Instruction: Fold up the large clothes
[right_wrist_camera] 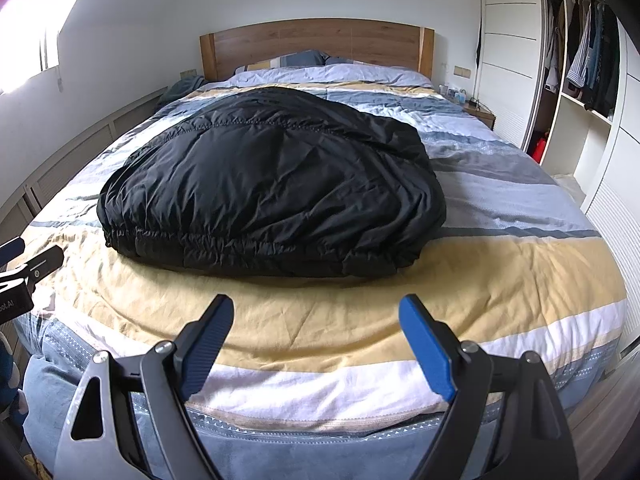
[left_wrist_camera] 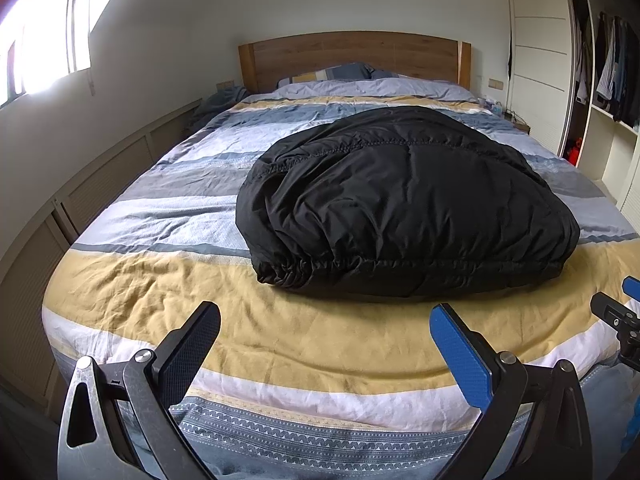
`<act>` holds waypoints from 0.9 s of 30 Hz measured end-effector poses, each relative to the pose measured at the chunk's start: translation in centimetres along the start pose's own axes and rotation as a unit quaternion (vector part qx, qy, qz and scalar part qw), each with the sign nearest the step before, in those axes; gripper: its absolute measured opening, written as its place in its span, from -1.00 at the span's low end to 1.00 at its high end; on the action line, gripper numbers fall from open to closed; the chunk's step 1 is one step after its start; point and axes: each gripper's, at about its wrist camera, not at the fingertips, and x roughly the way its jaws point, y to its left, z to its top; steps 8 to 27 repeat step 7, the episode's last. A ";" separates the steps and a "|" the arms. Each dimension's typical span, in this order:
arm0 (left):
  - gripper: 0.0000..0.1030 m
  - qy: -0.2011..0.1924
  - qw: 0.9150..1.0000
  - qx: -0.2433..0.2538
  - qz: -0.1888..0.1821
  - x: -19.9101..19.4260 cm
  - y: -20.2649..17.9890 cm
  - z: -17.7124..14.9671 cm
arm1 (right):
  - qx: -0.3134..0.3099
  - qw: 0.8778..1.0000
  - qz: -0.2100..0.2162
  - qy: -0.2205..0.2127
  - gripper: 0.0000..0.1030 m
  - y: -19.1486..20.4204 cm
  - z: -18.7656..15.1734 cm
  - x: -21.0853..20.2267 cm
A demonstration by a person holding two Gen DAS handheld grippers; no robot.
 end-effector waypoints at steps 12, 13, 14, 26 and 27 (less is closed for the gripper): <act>0.99 -0.003 1.000 0.002 0.001 -0.1 0.0 0.1 | 0.004 1.000 -0.003 0.003 0.64 -0.5 -0.1 0.3; 0.99 -0.003 1.000 0.002 0.001 -0.1 0.0 0.1 | 0.004 1.000 -0.003 0.003 0.64 -0.5 -0.1 0.3; 0.99 -0.003 1.000 0.002 0.001 -0.1 0.0 0.1 | 0.004 1.000 -0.003 0.003 0.64 -0.5 -0.1 0.3; 0.99 -0.003 1.000 0.002 0.001 -0.1 0.0 0.1 | 0.004 1.000 -0.003 0.003 0.64 -0.5 -0.1 0.3; 0.99 -0.003 1.000 0.002 0.001 -0.1 0.0 0.1 | 0.004 1.000 -0.003 0.003 0.64 -0.5 -0.1 0.3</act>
